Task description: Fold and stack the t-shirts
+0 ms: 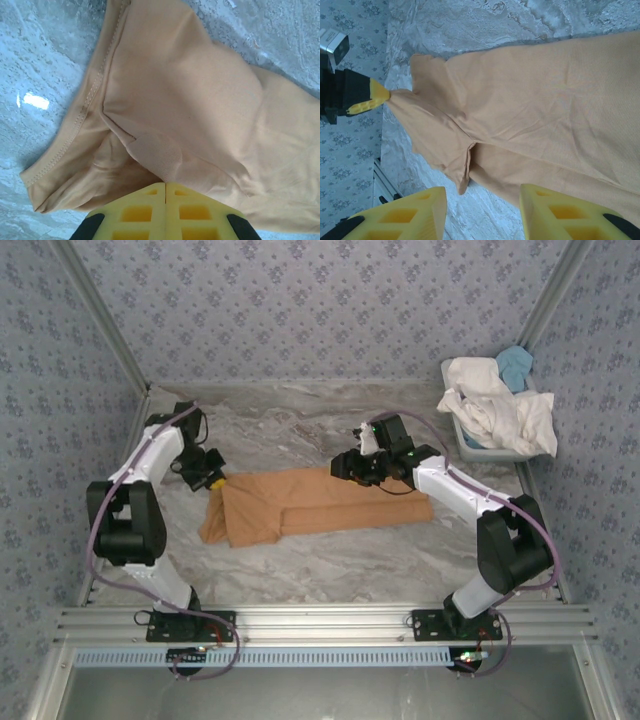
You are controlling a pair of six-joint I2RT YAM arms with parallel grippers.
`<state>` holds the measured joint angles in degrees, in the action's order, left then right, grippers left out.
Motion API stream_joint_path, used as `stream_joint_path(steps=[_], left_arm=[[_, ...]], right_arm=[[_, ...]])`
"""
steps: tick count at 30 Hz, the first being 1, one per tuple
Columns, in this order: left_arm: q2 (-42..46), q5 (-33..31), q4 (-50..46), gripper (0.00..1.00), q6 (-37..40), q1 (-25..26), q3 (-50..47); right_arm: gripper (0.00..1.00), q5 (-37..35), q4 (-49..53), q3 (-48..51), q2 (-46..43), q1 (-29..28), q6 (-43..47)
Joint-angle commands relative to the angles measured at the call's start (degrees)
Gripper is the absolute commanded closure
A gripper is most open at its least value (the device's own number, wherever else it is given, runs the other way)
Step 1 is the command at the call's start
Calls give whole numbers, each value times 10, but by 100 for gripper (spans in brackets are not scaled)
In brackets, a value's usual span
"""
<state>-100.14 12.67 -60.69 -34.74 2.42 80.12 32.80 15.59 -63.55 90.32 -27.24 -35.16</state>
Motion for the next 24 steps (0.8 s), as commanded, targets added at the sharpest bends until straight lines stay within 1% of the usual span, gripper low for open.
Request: stream_joint_path(steps=[1, 7, 12, 18, 24], left_arm=[[-33, -14, -58, 100, 19, 2, 51], [-94, -27, -83, 100, 36, 2, 112], [-137, -31, -99, 100, 42, 0, 165], [-194, -33, -128, 100, 58, 0, 223], [-241, -52, -124, 100, 61, 0, 252]], right_arm=[[55, -1, 10, 8, 1, 3, -4], [55, 4, 6, 13, -1, 5, -4], [55, 25, -26, 21, -6, 5, -4], [55, 23, -21, 24, -6, 6, -4], [56, 19, -22, 30, -8, 6, -5]])
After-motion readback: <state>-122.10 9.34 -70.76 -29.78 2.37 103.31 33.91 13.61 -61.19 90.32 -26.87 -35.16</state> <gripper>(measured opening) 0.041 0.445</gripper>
